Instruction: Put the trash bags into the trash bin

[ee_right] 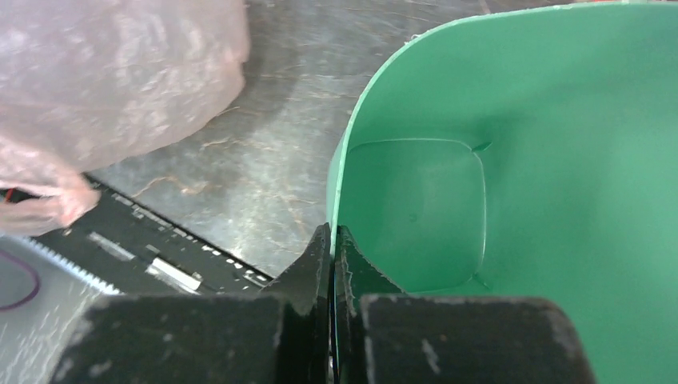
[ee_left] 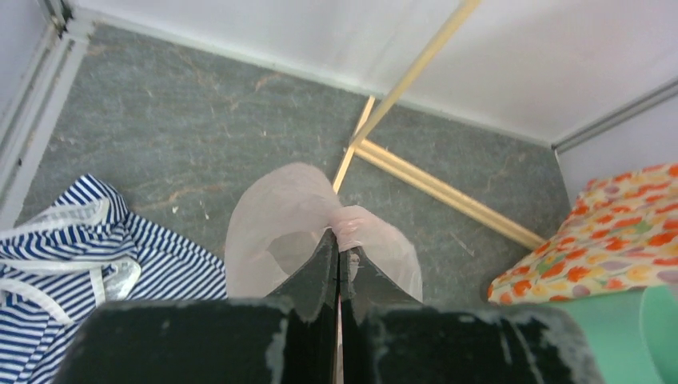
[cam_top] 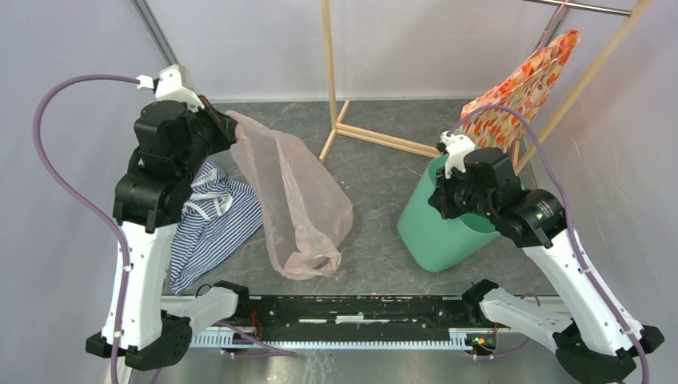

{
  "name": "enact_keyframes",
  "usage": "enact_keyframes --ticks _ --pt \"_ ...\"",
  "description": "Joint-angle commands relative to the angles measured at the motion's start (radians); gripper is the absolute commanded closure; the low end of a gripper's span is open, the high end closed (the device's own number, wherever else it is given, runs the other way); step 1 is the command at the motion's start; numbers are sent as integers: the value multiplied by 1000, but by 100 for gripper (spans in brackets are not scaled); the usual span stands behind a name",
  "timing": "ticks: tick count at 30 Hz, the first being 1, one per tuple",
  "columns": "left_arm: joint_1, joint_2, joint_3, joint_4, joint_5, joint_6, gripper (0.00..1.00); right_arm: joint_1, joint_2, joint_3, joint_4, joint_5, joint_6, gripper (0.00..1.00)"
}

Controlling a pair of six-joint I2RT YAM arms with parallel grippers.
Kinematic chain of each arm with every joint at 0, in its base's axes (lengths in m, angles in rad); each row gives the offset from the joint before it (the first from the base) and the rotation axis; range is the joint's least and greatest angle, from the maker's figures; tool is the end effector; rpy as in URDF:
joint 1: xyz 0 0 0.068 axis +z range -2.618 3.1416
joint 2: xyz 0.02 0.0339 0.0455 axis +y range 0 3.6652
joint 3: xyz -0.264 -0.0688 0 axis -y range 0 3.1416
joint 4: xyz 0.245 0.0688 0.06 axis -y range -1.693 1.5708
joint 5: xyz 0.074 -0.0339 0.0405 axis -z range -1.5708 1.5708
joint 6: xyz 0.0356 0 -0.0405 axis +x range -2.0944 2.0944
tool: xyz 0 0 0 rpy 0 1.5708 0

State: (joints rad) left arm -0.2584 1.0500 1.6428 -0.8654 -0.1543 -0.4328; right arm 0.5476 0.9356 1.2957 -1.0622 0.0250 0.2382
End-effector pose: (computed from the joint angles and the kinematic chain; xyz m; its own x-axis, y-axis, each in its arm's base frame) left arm 0.1594 -0.0365 0.4997 -0.2822 -0.3541 -0.8916 -0.0099 0.9304 -0.3664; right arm 0.1329 0.0800 0.3977 -0.6548 -0.1230 -0.7457 -0.3598 0.9184 0.1645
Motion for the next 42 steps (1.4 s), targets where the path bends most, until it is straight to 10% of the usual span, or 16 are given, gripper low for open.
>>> enact_keyframes --ticks 1,13,23,42 --pt "4 59 155 29 -92 -13 98 104 21 53 94 -74 0 100" --pt "4 216 433 172 -185 -120 98 587 284 166 274 364 107 100" --pt "4 229 497 404 -323 -144 98 645 490 223 472 375 83 100" --pt "4 243 517 634 -273 -174 98 657 648 351 625 272 76 49"
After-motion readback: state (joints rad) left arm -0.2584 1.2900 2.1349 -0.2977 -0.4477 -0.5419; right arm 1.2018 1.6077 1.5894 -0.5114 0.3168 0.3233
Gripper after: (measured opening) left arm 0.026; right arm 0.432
